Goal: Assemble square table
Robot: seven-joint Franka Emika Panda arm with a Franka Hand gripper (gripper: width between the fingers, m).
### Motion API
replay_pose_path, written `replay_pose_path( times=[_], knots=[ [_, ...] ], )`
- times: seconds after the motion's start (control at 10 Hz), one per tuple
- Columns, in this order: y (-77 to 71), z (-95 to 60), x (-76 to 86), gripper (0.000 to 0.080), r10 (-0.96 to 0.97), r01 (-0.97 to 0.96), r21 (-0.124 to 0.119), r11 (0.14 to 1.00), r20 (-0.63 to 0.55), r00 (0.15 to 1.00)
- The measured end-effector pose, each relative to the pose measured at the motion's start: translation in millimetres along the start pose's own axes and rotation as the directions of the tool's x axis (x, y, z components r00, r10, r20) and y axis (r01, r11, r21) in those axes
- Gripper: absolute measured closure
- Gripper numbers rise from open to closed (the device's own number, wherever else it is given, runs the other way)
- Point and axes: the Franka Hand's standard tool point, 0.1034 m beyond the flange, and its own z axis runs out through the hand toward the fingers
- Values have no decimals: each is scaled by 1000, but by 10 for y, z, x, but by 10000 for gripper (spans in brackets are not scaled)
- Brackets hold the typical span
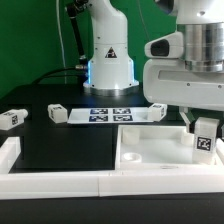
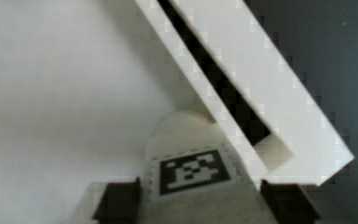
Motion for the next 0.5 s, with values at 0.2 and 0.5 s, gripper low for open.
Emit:
replay_pose_path(
  times=[0.2, 0.5],
  knots=[
    [58, -5, 38, 482, 38, -38, -14, 999, -5, 999],
    [61, -2, 35, 482, 28, -28, -15, 1000, -3, 1000]
  ],
)
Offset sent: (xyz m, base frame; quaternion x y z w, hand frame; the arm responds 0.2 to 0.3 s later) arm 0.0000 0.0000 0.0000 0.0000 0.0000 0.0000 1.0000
